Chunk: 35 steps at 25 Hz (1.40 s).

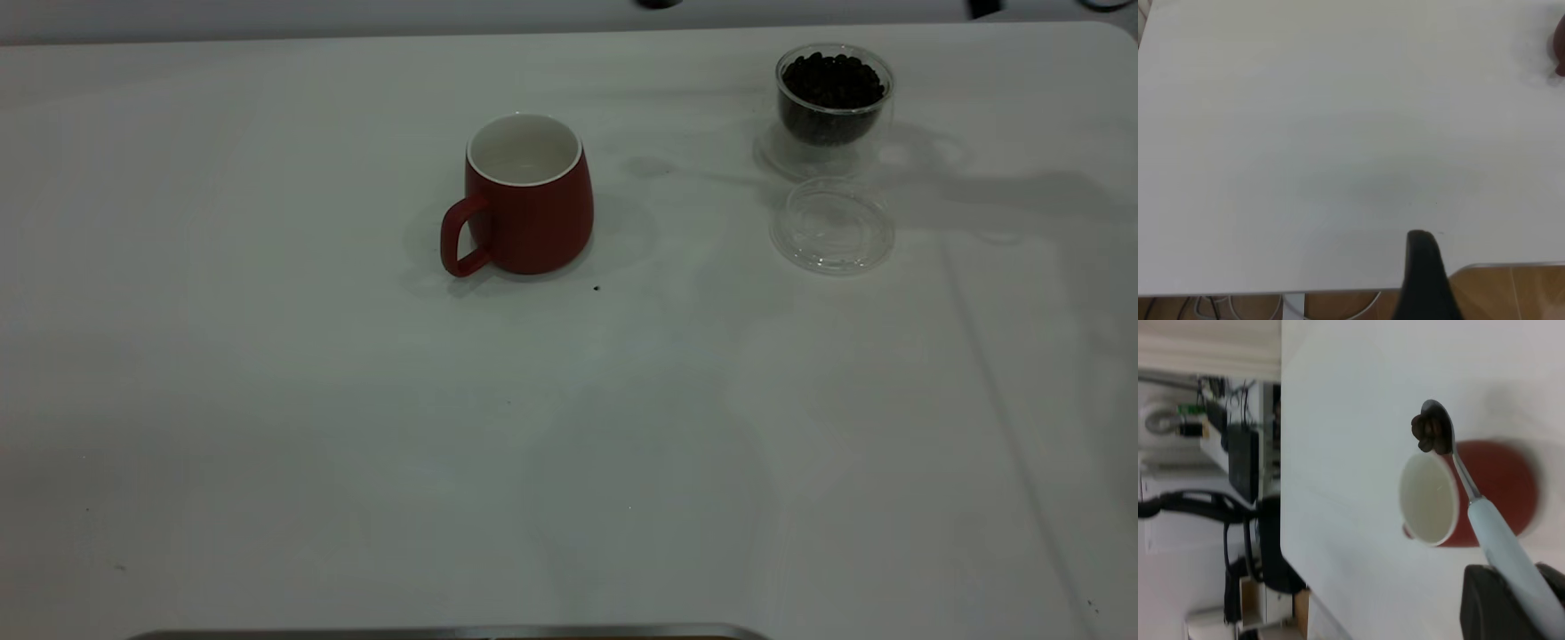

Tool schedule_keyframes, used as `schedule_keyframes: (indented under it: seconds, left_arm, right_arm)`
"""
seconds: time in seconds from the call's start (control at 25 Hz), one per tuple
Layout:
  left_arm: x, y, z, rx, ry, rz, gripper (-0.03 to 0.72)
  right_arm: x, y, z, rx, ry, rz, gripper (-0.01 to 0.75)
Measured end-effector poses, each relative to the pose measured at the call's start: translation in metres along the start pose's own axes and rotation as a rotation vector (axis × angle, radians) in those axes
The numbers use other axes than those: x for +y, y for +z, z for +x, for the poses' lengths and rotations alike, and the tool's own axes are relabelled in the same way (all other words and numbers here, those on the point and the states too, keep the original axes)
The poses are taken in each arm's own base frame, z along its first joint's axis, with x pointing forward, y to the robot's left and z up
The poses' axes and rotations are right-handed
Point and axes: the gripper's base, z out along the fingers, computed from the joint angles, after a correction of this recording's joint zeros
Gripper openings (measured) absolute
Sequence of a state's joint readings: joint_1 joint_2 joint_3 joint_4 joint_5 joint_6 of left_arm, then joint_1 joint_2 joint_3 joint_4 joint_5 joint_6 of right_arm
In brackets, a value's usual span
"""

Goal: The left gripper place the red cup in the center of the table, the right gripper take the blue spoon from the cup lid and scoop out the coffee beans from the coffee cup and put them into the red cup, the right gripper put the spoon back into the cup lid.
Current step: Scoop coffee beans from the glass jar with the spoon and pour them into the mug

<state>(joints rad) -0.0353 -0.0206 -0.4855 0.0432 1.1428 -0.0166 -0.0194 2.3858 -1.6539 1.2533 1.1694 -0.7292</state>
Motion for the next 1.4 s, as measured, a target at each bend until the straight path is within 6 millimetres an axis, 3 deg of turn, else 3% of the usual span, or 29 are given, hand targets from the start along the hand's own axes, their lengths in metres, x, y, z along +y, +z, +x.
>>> schedule_keyframes:
  seconds: [0.32,0.68,1.2,1.4]
  left_arm:
    - [0.000,0.000,0.000,0.000,0.000,0.000,0.587]
    - [0.000,0.000,0.000,0.000,0.000,0.000,0.587]
    - [0.000,0.000,0.000,0.000,0.000,0.000,0.587]
    - [0.000,0.000,0.000,0.000,0.000,0.000,0.587]
  right_arm:
    - [0.023,0.054,0.019,0.113,-0.036,-0.032,0.114]
    - [0.002,0.093,0.039,0.203,-0.068,-0.033,0.114]
    - [-0.005,0.095,0.036,0.168,-0.373,-0.014,0.114]
    - [0.007,0.085,0.026,0.123,-0.505,0.079,0.114]
